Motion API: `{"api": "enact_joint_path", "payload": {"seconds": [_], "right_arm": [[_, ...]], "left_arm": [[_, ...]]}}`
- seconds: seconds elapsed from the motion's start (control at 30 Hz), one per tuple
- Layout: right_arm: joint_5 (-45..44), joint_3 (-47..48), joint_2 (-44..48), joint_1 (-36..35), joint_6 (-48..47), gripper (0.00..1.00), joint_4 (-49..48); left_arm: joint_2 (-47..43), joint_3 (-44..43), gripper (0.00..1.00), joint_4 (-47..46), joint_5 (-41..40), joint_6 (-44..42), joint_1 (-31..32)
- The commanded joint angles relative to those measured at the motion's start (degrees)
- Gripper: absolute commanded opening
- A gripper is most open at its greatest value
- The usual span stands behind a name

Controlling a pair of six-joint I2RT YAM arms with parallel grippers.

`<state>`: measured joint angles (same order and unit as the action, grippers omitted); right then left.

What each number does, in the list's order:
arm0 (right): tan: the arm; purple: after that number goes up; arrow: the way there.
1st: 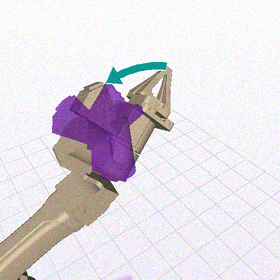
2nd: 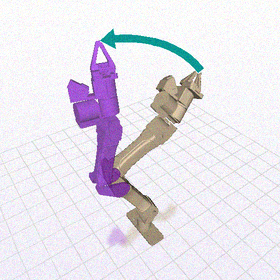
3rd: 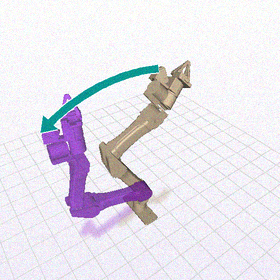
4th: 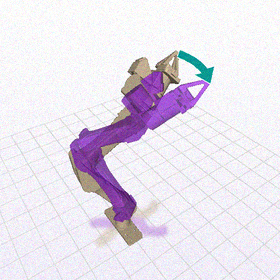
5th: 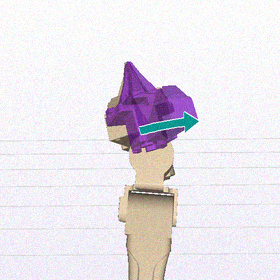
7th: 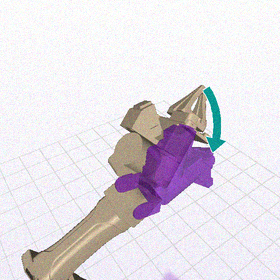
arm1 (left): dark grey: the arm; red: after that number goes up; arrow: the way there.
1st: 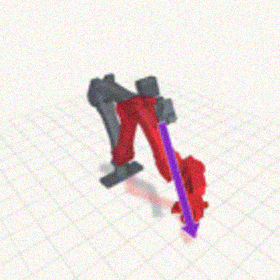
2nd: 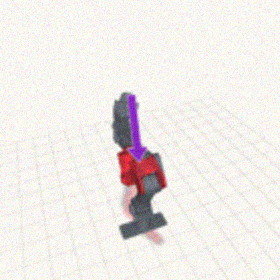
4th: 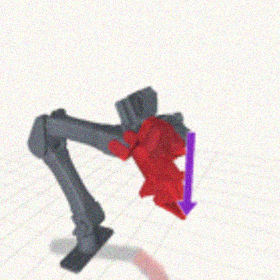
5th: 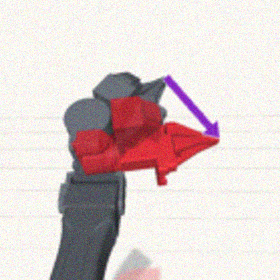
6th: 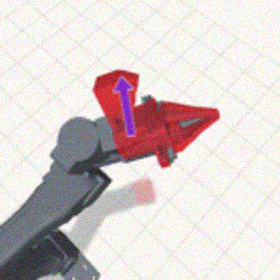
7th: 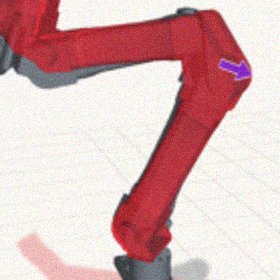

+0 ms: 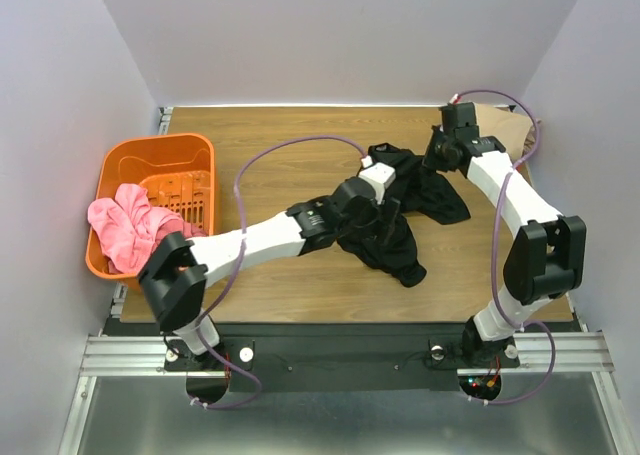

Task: Fold and stack the t-shirts
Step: Flatten the tshirt out

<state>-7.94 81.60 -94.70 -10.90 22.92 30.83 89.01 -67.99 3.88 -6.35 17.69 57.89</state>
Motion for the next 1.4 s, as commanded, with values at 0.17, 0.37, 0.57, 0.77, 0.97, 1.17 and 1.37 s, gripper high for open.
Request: {"api": "enact_joint_path", "payload": {"seconds": [0.17, 0.37, 0.57, 0.77, 0.97, 1.17, 1.37], "right_arm": [[3.7, -1.0, 6.1, 10.4, -0.4, 0.0, 2.4], [4.9, -1.1, 7.3, 15.3, -0.9, 0.0, 3.0], [6.1, -1.4, 7.9, 17.5, -1.1, 0.0, 3.3], [6.3, -1.2, 8.4, 18.2, -1.2, 0.0, 3.5], [6.8, -1.1, 9.8, 18.5, -1.6, 0.0, 4.4], [7.6, -0.8, 11.4, 18.6, -1.7, 0.0, 5.4], [7.6, 4.3, 12.8, 18.6, -2.9, 0.01, 9.0]], "left_arm": [[10.6, -11.5, 0.89, 2.9, 3.1, -2.8, 2.7], [14.3, -12.9, 0.85, 4.6, 3.5, -2.6, 2.6], [16.8, -13.8, 0.8, 4.5, 5.8, -3.7, 2.7], [19.8, -13.4, 0.65, 2.1, 9.9, -5.0, 2.0], [22.2, -13.3, 0.52, 0.3, 13.1, -4.9, 0.0], [22.8, -11.8, 0.0, -2.7, 18.5, -4.1, -1.7], [16.0, -12.1, 0.0, 4.3, 6.8, -4.9, -6.7]]}}
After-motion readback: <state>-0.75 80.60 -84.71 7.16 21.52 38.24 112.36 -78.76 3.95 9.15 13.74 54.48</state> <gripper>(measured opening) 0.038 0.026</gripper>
